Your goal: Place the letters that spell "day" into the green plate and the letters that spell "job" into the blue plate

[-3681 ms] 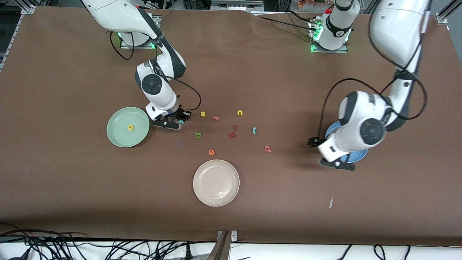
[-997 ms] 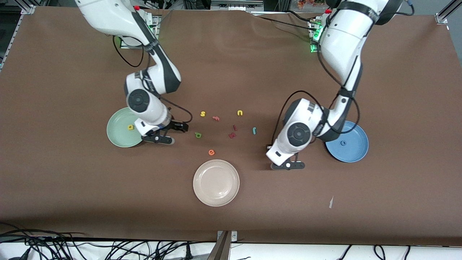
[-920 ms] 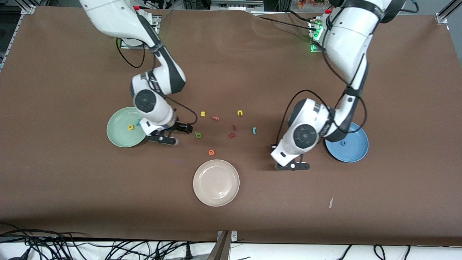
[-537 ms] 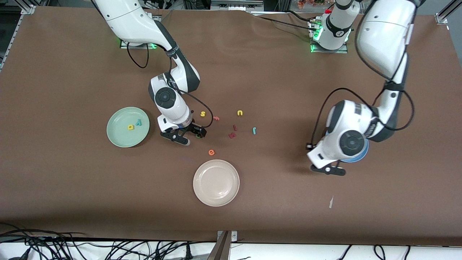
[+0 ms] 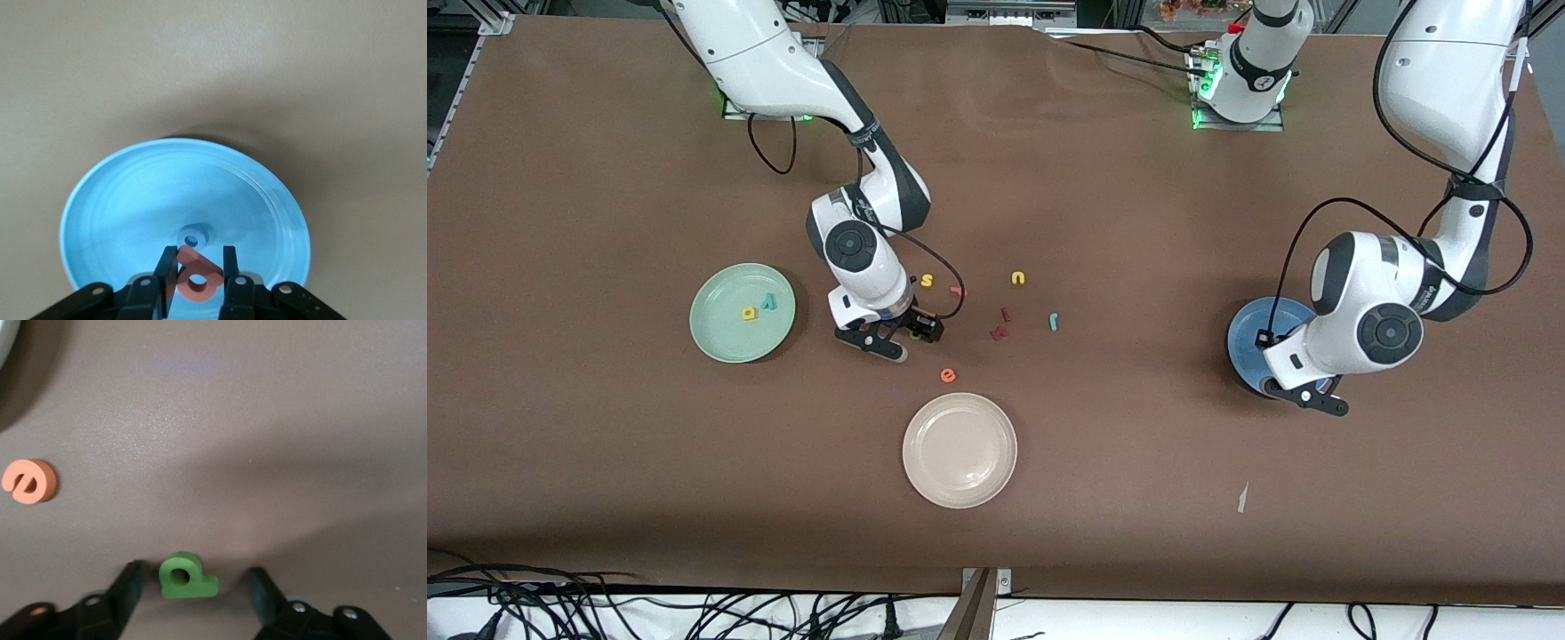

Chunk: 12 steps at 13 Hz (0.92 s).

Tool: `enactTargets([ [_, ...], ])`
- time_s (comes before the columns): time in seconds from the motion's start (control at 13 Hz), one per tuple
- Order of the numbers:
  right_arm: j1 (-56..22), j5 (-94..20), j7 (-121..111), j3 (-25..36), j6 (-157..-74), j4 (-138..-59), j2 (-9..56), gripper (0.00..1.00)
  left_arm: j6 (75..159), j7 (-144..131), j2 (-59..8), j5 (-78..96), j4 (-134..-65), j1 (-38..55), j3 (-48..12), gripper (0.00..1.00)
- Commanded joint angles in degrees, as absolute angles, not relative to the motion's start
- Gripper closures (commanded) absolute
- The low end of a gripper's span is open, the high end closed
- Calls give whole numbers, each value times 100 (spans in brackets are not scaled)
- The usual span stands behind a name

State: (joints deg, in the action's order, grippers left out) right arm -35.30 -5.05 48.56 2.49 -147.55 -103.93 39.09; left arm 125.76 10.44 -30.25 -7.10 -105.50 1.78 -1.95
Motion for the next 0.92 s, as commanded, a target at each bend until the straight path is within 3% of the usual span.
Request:
enactTargets([
  [0.0, -3586, -290, 4922, 299, -14757, -10230, 4034, 84, 13017, 1038, -2567, -984, -11224, 141, -264, 0],
  [0.08, -3586, -290, 4904, 299, -14757, -10213, 4034, 95, 12973, 1011, -2549, -976, -11067, 141, -264, 0],
  [0.15, -3586, -290, 4896, 299, -14757, -10213, 4034, 100, 12686, 985, -2558, -906, -10857, 158, -272, 0],
  [0.38, -3551, -281, 4834, 334, -14617, -10195, 3929, 100, 12401, 126, -2610, -407, -10547, 351, -587, 0],
  [0.54, -3542, -264, 4703, 517, -13961, -10030, 3701, 100, 12428, -689, -2811, -229, -10285, 561, -930, 0],
  [0.84, -3542, -264, 3642, 1001, -12605, -9721, 3376, 100, 12551, -2509, -3382, -237, -9626, 1562, -967, 0],
])
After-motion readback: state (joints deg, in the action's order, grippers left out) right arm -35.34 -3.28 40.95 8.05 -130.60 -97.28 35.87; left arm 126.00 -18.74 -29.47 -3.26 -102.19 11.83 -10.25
